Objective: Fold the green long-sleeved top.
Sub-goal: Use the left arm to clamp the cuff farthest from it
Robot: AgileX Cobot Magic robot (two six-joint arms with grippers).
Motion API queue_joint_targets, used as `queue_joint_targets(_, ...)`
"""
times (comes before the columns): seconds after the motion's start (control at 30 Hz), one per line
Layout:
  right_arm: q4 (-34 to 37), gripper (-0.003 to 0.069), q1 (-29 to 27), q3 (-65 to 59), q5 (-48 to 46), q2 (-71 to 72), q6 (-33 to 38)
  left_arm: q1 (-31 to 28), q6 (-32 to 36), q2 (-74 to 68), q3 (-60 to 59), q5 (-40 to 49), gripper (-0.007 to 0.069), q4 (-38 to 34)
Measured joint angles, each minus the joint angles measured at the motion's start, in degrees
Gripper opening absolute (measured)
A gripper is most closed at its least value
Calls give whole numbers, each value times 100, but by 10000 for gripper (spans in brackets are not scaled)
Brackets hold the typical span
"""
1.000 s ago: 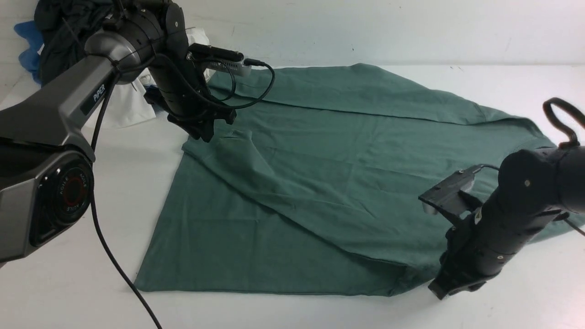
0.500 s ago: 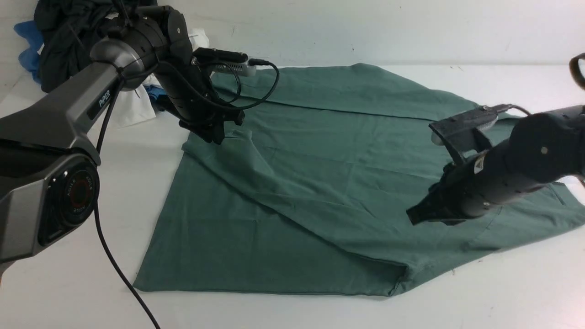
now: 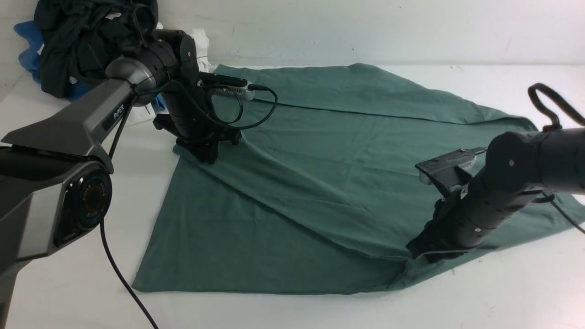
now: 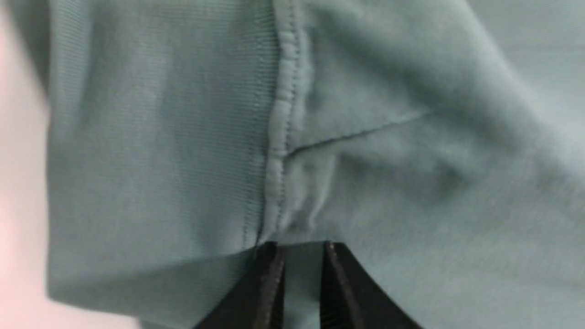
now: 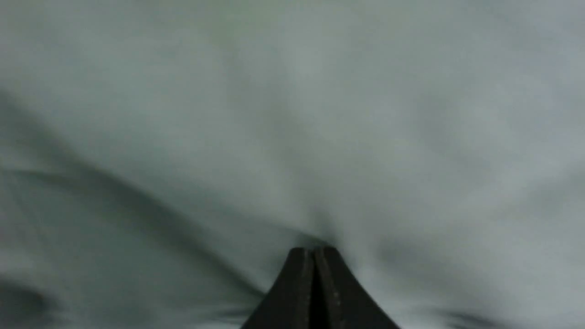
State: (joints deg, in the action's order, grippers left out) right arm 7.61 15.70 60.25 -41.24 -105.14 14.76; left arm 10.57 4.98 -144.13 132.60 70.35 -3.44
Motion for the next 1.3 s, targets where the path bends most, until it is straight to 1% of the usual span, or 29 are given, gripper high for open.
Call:
queue_joint_targets(0.03, -34, -8, -19, 0, 0, 0, -37, 0, -6, 0, 2, 1, 119, 26)
queue_joint_targets(0.07, -290, -8, -197, 0, 35, 5, -297, 0, -44, 11, 24, 15, 119, 71)
queue_joint_targets(0.1, -318, -8, -197, 0, 35, 11, -297, 0, -43, 11, 42, 15, 119, 83)
queue_joint_targets(0.13, -471, -8, -356, 0, 33, 27, -421, 0, -50, 34, 105, 15, 119, 129)
queue_joint_targets(0.27, -554, -8, -458, -7, -38, 171, -375, -20, -13, 155, 270, 27, 119, 56)
queue_joint_targets(0.33, -285, -8, -389, -7, -8, 481, -143, -24, 7, 282, 568, 34, 119, -51)
queue_joint_targets(0.4, 134, -8, -264, -7, 130, 730, 87, -24, 7, 339, 721, -3, 119, -90)
queue_joint_targets(0.43, 188, -8, -264, -7, 152, 748, 113, -24, 7, 346, 733, -26, 119, -99)
queue_joint_targets(0.5, 859, -8, 6, -7, 427, 854, 513, -31, -35, 359, 792, -344, 119, -139)
queue_joint_targets(0.6, 1533, -8, 347, -7, 635, 698, 1130, -61, -177, 305, 792, -728, 126, -248)
queue_joint_targets(0.67, 1796, -8, 547, -7, 685, 440, 1567, -80, -362, 264, 792, -872, 157, -376)
queue_joint_targets(0.77, 1866, -8, 684, -7, 641, 3, 1952, -81, -560, 225, 792, -926, 241, -521)
queue_joint_targets(0.87, 1769, -8, 688, 4, 391, -125, 2042, -81, -607, 225, 792, -926, 335, -558)
queue_joint_targets(1.0, 1440, -8, 688, 11, -161, -57, 1964, -139, -607, 218, 792, -974, 430, -538)
queue_joint_targets(1.13, 1224, -8, 626, 1, -538, 39, 1843, -250, -693, 164, 792, -1302, 456, -498)
queue_joint_targets(1.17, 1224, -8, 621, 1, -550, 45, 1842, -256, -701, 155, 792, -1327, 456, -498)
queue_joint_targets(1.23, 1279, -8, 620, -2, -659, 233, 1837, -324, -800, 35, 792, -1711, 458, -496)
queue_joint_targets(1.3, 1348, -8, 620, -2, -678, 352, 1844, -353, -819, -28, 792, -1876, 458, -496)
